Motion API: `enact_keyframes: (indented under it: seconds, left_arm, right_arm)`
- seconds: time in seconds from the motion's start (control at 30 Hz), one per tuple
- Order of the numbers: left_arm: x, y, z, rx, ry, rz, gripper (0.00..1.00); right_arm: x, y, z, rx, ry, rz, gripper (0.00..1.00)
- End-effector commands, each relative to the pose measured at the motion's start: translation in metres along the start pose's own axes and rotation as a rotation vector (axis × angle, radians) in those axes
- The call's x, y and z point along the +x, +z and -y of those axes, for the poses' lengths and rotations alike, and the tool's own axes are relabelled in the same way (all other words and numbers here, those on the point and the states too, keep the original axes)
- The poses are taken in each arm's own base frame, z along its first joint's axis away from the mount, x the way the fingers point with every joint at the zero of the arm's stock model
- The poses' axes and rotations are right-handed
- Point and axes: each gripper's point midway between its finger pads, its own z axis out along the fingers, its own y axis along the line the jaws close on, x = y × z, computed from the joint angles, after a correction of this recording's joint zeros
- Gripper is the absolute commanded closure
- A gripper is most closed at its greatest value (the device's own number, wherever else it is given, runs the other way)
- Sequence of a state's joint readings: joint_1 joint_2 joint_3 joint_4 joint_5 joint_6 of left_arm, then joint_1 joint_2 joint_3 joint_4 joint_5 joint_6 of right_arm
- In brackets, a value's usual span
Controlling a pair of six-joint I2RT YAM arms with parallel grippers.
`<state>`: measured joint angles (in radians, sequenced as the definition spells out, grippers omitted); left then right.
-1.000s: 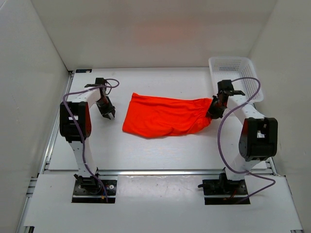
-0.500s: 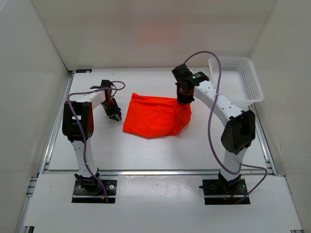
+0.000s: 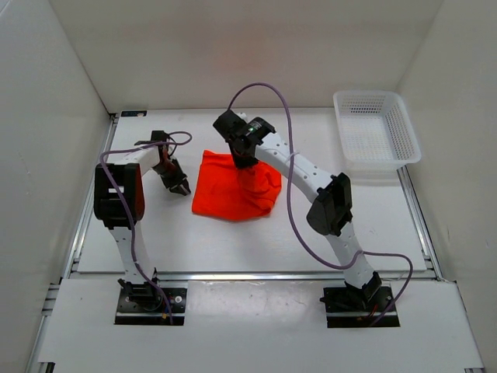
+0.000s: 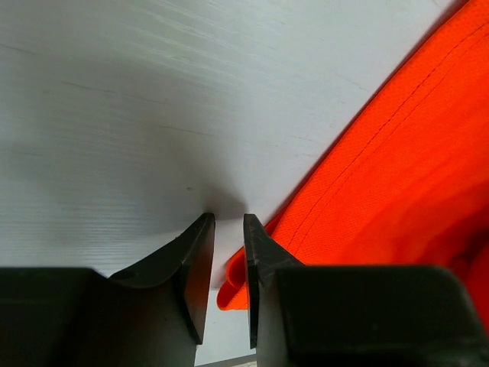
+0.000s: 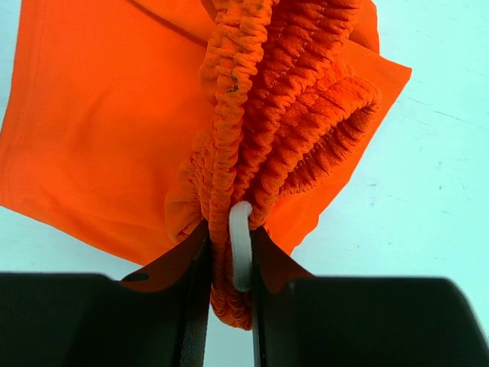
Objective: Fold and stack the shorts
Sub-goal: Fold the shorts
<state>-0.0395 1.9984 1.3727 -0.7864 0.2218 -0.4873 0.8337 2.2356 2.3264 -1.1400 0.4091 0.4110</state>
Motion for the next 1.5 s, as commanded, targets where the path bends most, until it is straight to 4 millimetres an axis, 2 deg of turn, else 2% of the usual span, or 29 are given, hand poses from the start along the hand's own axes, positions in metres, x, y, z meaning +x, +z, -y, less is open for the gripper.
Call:
enact_keyframes:
  seconds: [0.0,0.23,0.27,0.3,0.37,0.53,0.6,0.63,0.67,0.7,0.73,0.77,0.87,0.9,0.93,0.97,1.0,1.03,1.07,1.1,1.13,1.17,1.2,1.27,1.3,1.33,1.37,1.4,1.47]
  left_arm:
    - [-0.001,-0.009,-0.003,0.038,0.010,-0.001,0.66]
    - [0.000,-0.006,-0.004,0.034,0.017,-0.009,0.66]
    - [0.000,-0.006,-0.004,0.034,0.017,-0.009,0.66]
    - [0.000,-0.006,-0.004,0.034,0.017,-0.009,0.66]
    - [0.000,-0.006,-0.004,0.034,0.017,-0.009,0.66]
    - [-0.002,-0.006,-0.007,0.034,0.008,-0.007,0.66]
    - [0.000,-0.008,-0.008,0.034,0.008,-0.007,0.65]
    - [-0.003,-0.012,-0.009,0.037,0.001,0.006,0.63]
    - [-0.005,-0.013,-0.012,0.037,-0.008,0.009,0.61]
    - [-0.006,-0.016,-0.011,0.041,-0.006,0.018,0.61]
    - [-0.010,-0.018,-0.017,0.039,-0.024,0.024,0.61]
    - [-0.009,-0.021,-0.017,0.039,-0.025,0.024,0.60]
    - [-0.017,-0.029,-0.035,0.015,-0.071,0.048,0.60]
    - [-0.021,-0.039,-0.039,0.005,-0.078,0.076,0.60]
    - [-0.023,-0.044,-0.040,0.009,-0.083,0.091,0.60]
    - [-0.024,-0.049,-0.045,-0.005,-0.092,0.101,0.60]
    - [-0.032,-0.063,-0.048,-0.019,-0.095,0.146,0.60]
    - [-0.037,-0.071,-0.047,-0.023,-0.090,0.176,0.60]
    - [-0.041,-0.081,-0.045,-0.029,-0.087,0.199,0.59]
    - [-0.043,-0.094,-0.045,-0.037,-0.084,0.232,0.59]
    - [-0.045,-0.102,-0.042,-0.030,-0.080,0.249,0.57]
    - [-0.050,-0.112,-0.031,-0.022,-0.046,0.284,0.57]
    - [-0.049,-0.119,-0.026,-0.016,-0.035,0.291,0.56]
    - [-0.045,-0.126,-0.007,0.000,0.038,0.302,0.53]
    - [-0.046,-0.134,0.005,0.019,0.088,0.308,0.39]
    - [-0.039,-0.127,0.009,0.007,0.115,0.266,0.25]
    - [-0.036,-0.123,0.016,0.005,0.142,0.249,0.05]
    - [-0.030,-0.122,0.034,0.025,0.208,0.237,0.00]
    - [-0.024,-0.104,0.044,0.013,0.246,0.187,0.00]
  right_arm:
    - [-0.009,-0.008,-0.006,-0.003,-0.026,0.029,1.00]
    - [-0.016,-0.003,-0.040,-0.093,-0.075,0.063,1.00]
    - [-0.009,0.004,-0.050,-0.112,-0.089,0.043,1.00]
    - [-0.019,0.000,-0.056,-0.139,-0.077,0.075,1.00]
    - [-0.017,0.008,-0.071,-0.175,-0.097,0.074,1.00]
    - [-0.034,0.016,-0.109,-0.327,-0.044,0.126,1.00]
    - [-0.036,0.012,-0.129,-0.429,-0.048,0.123,0.75]
    - [-0.041,0.012,-0.143,-0.497,-0.048,0.140,0.56]
    - [-0.041,0.006,-0.156,-0.575,-0.056,0.137,0.27]
    - [-0.038,-0.003,-0.166,-0.655,-0.099,0.138,0.20]
    - [-0.039,-0.024,-0.186,-0.810,-0.123,0.146,0.15]
    - [-0.039,-0.029,-0.187,-0.828,-0.126,0.151,0.10]
    - [-0.045,-0.044,-0.163,-0.801,-0.102,0.201,0.06]
    - [-0.060,-0.063,-0.139,-0.788,-0.061,0.252,0.07]
    - [-0.042,-0.044,-0.125,-0.746,-0.025,0.196,0.07]
    - [-0.055,-0.068,-0.109,-0.759,0.006,0.263,0.09]
    - [-0.058,-0.061,-0.084,-0.720,0.055,0.269,0.14]
    - [-0.036,-0.039,-0.067,-0.667,0.087,0.216,0.16]
    - [-0.042,-0.048,-0.041,-0.635,0.133,0.248,0.18]
    - [-0.035,-0.042,-0.027,-0.597,0.151,0.240,0.23]
    - [-0.013,-0.026,-0.013,-0.553,0.166,0.188,0.25]
    - [-0.013,-0.028,0.011,-0.506,0.209,0.206,0.28]
    - [-0.005,-0.024,0.023,-0.481,0.224,0.194,0.35]
    - [0.020,-0.013,0.051,-0.421,0.285,0.143,0.38]
    - [0.030,-0.011,0.058,-0.406,0.294,0.121,0.38]
    - [0.042,-0.006,0.072,-0.374,0.327,0.104,0.38]
    - [0.049,-0.004,0.079,-0.349,0.337,0.090,0.38]
    - [0.056,-0.002,0.084,-0.338,0.344,0.072,0.38]
    - [0.069,0.002,0.092,-0.319,0.366,0.040,0.37]
